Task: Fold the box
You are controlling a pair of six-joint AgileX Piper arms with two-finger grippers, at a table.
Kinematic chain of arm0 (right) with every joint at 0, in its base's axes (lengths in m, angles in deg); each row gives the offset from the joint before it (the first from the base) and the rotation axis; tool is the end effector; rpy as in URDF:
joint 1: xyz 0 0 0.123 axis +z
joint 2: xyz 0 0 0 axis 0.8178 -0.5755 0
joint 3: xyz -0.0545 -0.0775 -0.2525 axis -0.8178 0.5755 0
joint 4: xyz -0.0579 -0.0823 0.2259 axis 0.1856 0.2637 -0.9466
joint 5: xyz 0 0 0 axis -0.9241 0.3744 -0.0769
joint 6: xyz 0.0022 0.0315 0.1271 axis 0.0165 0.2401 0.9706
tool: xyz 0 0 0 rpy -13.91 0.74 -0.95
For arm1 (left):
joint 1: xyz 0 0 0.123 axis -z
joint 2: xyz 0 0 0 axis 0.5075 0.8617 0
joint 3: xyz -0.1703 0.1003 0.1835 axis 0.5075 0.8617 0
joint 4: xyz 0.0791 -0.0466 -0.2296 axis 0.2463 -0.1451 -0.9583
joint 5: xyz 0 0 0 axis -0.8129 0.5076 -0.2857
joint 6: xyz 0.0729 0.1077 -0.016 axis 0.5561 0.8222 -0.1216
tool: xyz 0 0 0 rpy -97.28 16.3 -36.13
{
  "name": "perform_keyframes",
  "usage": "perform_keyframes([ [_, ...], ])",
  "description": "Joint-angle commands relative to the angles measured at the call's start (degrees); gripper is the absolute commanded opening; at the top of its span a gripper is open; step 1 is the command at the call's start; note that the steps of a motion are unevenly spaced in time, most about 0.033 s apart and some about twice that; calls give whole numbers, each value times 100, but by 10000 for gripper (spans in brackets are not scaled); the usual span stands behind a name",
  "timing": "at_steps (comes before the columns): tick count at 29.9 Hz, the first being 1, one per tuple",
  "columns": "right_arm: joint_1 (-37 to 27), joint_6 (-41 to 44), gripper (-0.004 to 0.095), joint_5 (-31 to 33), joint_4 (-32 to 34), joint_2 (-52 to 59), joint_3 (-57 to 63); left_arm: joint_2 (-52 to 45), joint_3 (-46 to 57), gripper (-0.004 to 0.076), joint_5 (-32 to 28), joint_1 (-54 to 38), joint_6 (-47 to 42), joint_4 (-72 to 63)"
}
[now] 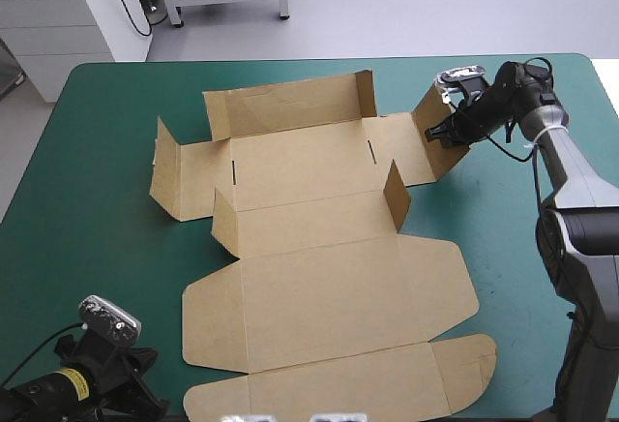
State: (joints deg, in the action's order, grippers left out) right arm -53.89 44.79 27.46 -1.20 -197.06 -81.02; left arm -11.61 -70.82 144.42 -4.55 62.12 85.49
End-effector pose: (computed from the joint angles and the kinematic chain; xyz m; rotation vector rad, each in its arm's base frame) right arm 0.4645 0.0369 0.2118 -0.4523 2.6411 0.2235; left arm 0.0762 -0.0440 0.2191 0.6638 2.4196 -0.2193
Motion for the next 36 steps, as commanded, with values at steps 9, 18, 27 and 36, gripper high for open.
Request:
perform_keyframes([
  [9, 36, -523, -20, -201, -108, 333, -229, 54, -144, -8, -250, 16, -7, -51],
  [18, 639, -1562, -19, -225, 498, 333, -1157, 54, -144, -8, -250, 16, -7, -51],
  [27, 1421, -2414, -20, -234, 1250, 333, -1786, 54, -144, -8, -250, 16, -7, -51],
  [36, 1945, -3266, -20, -219, 1499, 333, -1786, 54, -144, -8, -250, 16, -7, -51],
])
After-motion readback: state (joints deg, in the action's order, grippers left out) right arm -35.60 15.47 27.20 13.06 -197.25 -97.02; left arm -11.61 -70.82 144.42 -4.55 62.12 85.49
